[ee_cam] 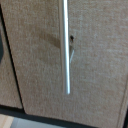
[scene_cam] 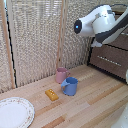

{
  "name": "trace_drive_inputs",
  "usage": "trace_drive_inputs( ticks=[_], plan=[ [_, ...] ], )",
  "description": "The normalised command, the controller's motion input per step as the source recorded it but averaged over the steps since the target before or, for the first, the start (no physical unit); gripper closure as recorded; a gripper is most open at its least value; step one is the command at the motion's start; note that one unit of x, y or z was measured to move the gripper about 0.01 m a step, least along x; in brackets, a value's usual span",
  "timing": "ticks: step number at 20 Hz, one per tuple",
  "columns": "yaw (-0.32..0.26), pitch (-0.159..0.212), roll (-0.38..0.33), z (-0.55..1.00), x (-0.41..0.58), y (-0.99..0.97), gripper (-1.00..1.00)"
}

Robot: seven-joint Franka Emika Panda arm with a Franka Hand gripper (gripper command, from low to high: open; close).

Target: Propose to navigate your clamp on the clench of the first drawer. Use gentle force to register to the cabinet. Send posterior your swing mandate till over it lurks, a cup of pink essence. Fortify your grip after aiming concentric with the pink cup’s periphery. Manoeuvre the pink towards the cabinet's top. Drop your compression till the cup is resting inside.

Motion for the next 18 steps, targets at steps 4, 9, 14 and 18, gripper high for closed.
trace_drive_inputs(
  ticks=[4,9,14,18],
  plan=[
    [0.175,0.000,-0.093,0.04,-0.006,-0.53,-1.00],
    [0.219,0.022,-0.050,0.01,-0.002,-0.49,-1.00],
    [0.202,0.059,0.028,-0.09,-0.011,-0.56,-1.00],
    [0.167,0.012,0.096,-0.06,0.000,-0.62,-1.00]
  ],
)
